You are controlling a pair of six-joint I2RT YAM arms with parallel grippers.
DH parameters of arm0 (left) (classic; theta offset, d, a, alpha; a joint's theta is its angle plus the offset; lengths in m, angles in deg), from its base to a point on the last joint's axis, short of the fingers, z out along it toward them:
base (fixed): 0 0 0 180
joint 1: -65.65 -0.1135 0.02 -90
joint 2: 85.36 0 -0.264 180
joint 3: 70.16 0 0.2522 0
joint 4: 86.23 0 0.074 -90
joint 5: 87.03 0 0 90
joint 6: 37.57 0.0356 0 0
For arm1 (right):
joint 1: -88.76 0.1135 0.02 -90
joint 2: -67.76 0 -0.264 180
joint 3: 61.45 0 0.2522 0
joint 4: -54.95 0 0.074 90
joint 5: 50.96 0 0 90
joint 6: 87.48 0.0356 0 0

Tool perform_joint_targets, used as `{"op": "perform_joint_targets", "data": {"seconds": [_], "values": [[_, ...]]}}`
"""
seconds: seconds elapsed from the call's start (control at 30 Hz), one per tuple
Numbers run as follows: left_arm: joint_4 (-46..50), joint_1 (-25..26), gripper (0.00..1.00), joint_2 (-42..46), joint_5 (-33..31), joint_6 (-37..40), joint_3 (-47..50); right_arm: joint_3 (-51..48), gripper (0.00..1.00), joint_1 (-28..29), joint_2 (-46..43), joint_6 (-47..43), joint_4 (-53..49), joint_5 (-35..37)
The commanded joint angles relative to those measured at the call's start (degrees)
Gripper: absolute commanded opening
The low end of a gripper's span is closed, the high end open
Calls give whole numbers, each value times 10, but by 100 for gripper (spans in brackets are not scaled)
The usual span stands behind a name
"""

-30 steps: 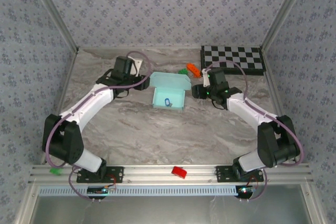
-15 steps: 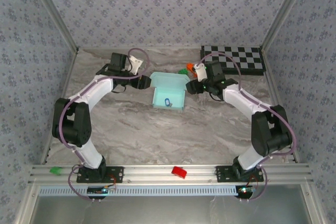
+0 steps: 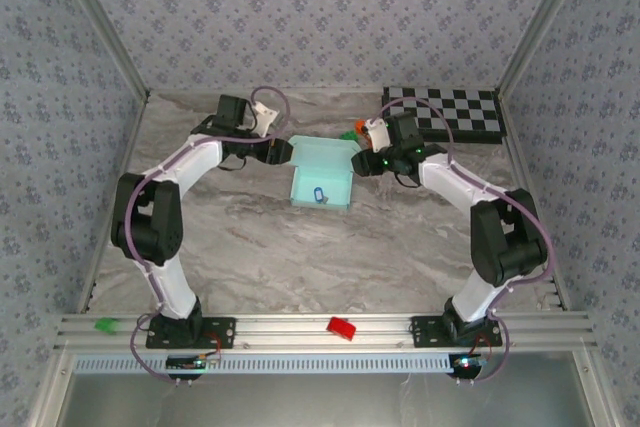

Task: Fold the paper box

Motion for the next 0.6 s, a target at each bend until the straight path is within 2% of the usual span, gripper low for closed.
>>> {"op": "perform_joint_targets", "data": {"seconds": [0.0, 0.33, 0.57], "values": [[8, 4, 59, -16, 32, 5, -30, 17, 50, -3, 11, 11, -7, -13], [12, 12, 49, -22, 35, 1, -34, 18, 37, -2, 18, 16, -11, -19], [16, 14, 41, -18, 27, -5, -27, 40, 32, 3, 21, 18, -11, -4]]}}
